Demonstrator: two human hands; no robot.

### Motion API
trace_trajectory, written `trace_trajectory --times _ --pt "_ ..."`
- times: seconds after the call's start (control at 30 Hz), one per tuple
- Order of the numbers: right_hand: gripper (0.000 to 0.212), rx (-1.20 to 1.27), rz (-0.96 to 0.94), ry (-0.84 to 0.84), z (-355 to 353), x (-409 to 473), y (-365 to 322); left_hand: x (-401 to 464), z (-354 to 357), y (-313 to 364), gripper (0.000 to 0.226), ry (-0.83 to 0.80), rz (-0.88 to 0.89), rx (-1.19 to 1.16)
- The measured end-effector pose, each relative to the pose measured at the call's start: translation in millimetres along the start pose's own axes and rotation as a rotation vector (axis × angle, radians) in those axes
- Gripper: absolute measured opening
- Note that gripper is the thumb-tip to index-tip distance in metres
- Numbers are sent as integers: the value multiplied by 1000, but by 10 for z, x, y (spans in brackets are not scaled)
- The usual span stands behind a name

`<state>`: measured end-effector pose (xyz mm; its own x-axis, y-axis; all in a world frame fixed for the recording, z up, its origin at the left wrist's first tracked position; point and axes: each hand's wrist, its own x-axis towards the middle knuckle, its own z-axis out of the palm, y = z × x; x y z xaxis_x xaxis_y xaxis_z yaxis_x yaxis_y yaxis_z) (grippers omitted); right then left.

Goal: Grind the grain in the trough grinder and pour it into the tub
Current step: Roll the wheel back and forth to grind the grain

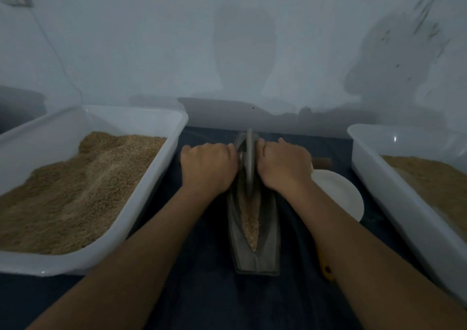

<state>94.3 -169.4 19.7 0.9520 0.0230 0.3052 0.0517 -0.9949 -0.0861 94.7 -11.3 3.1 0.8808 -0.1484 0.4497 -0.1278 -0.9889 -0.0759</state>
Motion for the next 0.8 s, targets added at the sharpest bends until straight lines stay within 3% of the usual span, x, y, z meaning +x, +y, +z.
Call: trace_trajectory --times 0.1,0.3,0.6,0.8 --pt "63 59 -97 2 -94 -429 34 -446 -120 -84 44 25 4 -121" --pt "63 81 -224 207 -208 -962 9 -1022 -308 -205 57 25 67 -317" --pt "51 63 9 -173 -3 114 102 112 -57 30 42 -7 -30 37" --pt "61 69 -71 -129 -58 -227 102 -185 -108 4 45 27 -11 -36"
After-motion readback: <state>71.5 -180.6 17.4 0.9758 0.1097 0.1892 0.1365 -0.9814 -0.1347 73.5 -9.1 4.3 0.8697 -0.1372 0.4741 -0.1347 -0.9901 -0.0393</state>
